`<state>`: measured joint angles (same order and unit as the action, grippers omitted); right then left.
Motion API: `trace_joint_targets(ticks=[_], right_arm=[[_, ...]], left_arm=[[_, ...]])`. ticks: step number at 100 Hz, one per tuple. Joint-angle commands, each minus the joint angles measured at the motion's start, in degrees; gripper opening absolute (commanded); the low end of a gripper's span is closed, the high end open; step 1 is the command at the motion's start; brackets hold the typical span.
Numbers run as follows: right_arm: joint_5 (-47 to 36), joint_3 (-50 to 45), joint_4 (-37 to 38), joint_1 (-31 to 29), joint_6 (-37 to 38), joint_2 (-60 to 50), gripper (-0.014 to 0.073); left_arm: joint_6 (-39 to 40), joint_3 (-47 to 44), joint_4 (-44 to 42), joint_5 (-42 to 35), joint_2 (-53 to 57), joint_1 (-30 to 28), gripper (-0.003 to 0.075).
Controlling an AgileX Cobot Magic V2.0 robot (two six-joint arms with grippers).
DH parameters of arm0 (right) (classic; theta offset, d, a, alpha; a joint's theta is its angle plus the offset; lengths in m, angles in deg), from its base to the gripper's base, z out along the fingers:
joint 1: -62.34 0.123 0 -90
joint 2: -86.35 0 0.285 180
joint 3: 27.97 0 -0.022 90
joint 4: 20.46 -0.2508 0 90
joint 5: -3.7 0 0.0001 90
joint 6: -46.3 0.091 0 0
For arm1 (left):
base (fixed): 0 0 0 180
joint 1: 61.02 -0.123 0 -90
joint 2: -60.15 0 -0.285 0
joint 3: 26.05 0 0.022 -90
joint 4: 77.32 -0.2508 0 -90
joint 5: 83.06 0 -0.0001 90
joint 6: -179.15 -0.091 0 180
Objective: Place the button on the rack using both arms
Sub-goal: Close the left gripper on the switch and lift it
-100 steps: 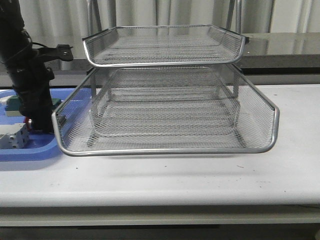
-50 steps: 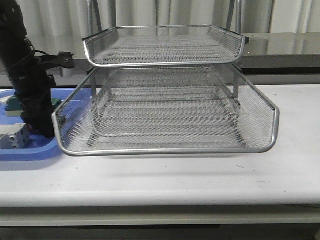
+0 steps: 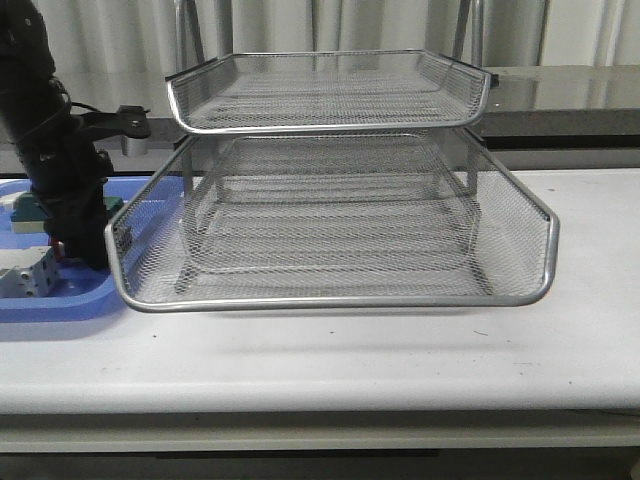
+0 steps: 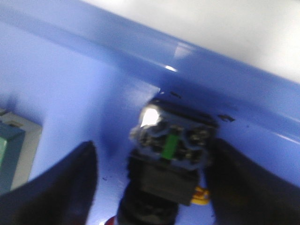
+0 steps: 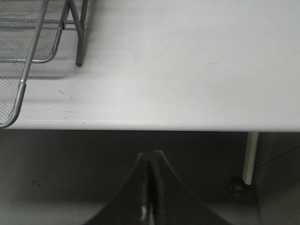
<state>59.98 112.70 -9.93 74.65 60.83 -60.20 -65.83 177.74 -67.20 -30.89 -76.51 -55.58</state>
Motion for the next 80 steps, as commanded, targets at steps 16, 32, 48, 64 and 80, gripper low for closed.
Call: trace_joint_targets(ticks=[16, 32, 48, 64, 80], right_arm=[[-3.0, 2.0, 1.5, -0.2, -0.1, 0.4, -0.0109], [-3.0, 2.0, 1.5, -0.2, -0.1, 0.4, -0.0109], [-3.0, 2.0, 1.5, -0.2, -0.1, 0.4, -0.0109], [-3.0, 2.0, 1.5, -0.2, -0.1, 0.4, -0.0109], [-2.9, 2.0, 1.5, -0.2, -0.1, 0.4, -0.0109]], left_arm=[[-0.1, 1.4, 1.1, -0.9, 3.4, 0.2, 0.0103], [0.2, 4.2, 1.1, 2.3, 3.5, 0.2, -0.002], [2.3, 11.3, 1.1, 10.9, 3.5, 0.2, -0.002], [5.2, 20.0, 1.1, 20.6, 3.5, 0.2, -0.002], [10.9, 24.4, 1.1, 20.4, 5.7, 0.2, -0.002]])
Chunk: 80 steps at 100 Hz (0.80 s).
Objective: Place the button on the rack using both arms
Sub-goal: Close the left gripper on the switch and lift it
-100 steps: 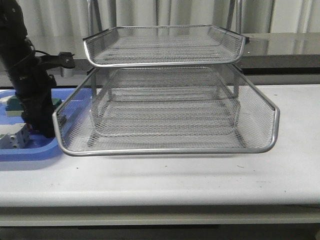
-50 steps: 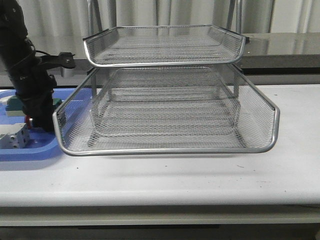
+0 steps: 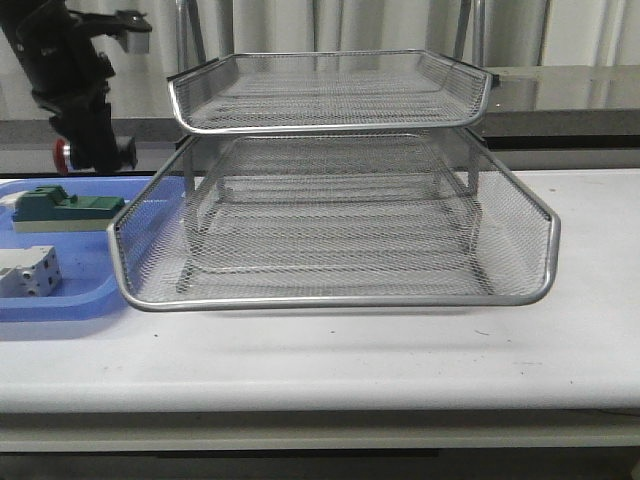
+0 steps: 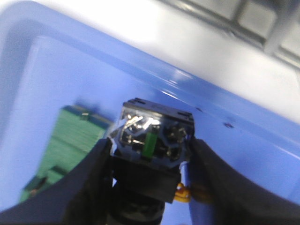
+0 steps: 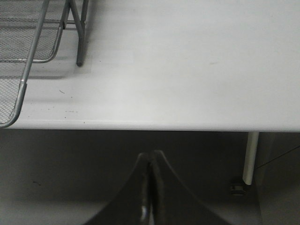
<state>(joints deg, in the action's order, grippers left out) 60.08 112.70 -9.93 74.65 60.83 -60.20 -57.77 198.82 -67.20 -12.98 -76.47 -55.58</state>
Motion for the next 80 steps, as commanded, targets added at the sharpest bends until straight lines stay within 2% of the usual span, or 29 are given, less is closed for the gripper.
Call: trace_joint_targets(ticks=[1, 46, 65, 80], right_arm=[[-3.0, 2.0, 1.5, -0.2, -0.1, 0.4, -0.0109], [-3.0, 2.0, 1.5, -0.2, -0.1, 0.4, -0.0109], [-3.0, 2.0, 1.5, -0.2, -0.1, 0.4, -0.0109], [-3.0, 2.0, 1.5, -0.2, -0.1, 0.4, -0.0109]], left_arm=[[2.8, 3.3, 1.1, 2.5, 6.0, 0.2, -0.002], [6.0, 0.9, 1.1, 2.5, 19.3, 0.7, -0.002], [6.0, -6.9, 1.1, 2.5, 27.0, 2.2, -0.002], [6.0, -14.2, 2.1, 2.5, 33.1, 5.6, -0.002]])
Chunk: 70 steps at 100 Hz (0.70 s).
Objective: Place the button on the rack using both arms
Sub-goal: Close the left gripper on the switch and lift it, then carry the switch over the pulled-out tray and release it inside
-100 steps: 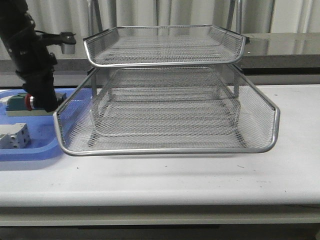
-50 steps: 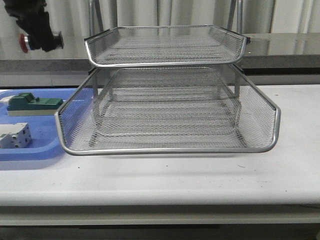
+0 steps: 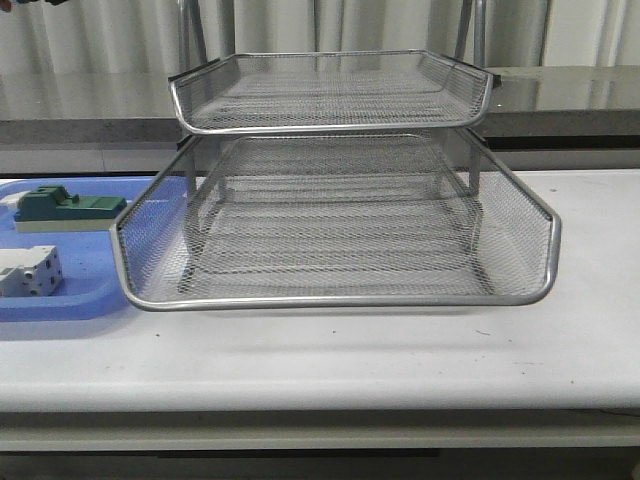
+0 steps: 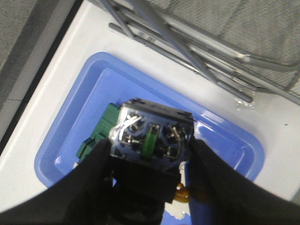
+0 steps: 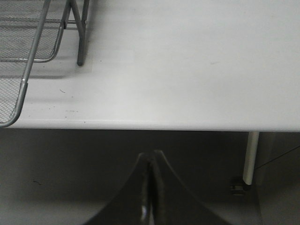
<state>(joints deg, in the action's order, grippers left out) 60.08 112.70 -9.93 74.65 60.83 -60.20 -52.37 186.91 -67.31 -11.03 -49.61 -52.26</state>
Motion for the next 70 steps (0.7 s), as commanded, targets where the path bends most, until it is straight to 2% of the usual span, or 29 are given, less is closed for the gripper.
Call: trace_joint_targets(ticks=[1, 32, 56, 70], right_arm=[[-3.0, 2.0, 1.5, -0.2, -0.1, 0.4, -0.0109], [-3.0, 2.0, 1.5, -0.2, -0.1, 0.4, -0.0109], [-3.0, 2.0, 1.5, -0.2, -0.1, 0.4, -0.0109], [-3.0, 2.0, 1.5, -0.2, -0.1, 0.4, -0.0109]], left_arm=[[0.6, -2.6, 2.3, 0.6, 6.7, 2.7, -0.002], [0.7, -11.5, 5.1, 0.6, 11.4, 15.4, -0.002], [0.7, -12.8, 5.6, 0.3, 7.3, 24.5, -0.002], [0.7, -12.8, 5.7, -1.7, 3.6, 26.8, -0.002]])
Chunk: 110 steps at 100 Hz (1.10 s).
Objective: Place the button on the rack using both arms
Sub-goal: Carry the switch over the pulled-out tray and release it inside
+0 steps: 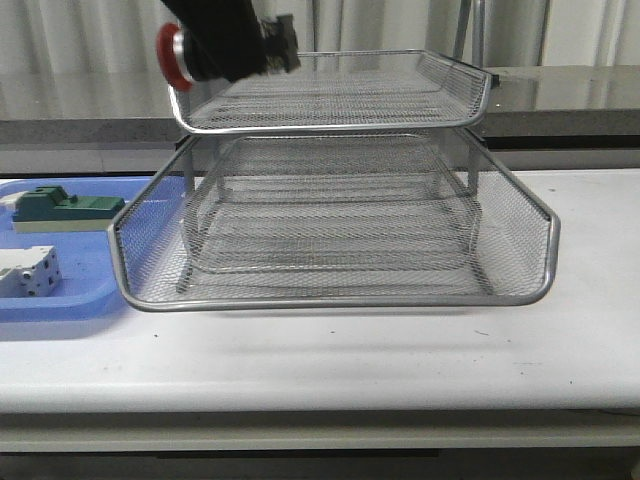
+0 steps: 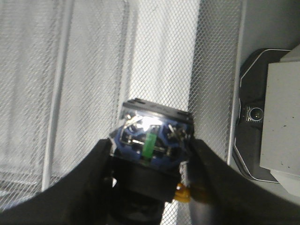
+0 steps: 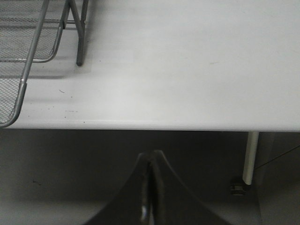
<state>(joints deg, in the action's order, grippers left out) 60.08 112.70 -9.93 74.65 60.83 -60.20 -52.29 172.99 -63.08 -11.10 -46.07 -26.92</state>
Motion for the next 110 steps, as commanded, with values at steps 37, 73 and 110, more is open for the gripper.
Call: trace_joint_targets(ticks=[37, 73, 110], right_arm=[[-3.0, 2.0, 1.5, -0.2, -0.1, 0.4, -0.0109], [-3.0, 2.0, 1.5, -0.2, -0.1, 0.4, -0.0109], [-3.0, 2.0, 1.5, -0.2, -0.1, 0.4, -0.0109]], left_arm=[[1.7, 1.1, 1.6, -11.2, -7.7, 2.3, -0.002], [2.1, 1.1, 1.9, -9.7, -8.3, 2.3, 0.0405], [2.2, 1.2, 5.4, -8.1, -7.5, 2.3, 0.0469]])
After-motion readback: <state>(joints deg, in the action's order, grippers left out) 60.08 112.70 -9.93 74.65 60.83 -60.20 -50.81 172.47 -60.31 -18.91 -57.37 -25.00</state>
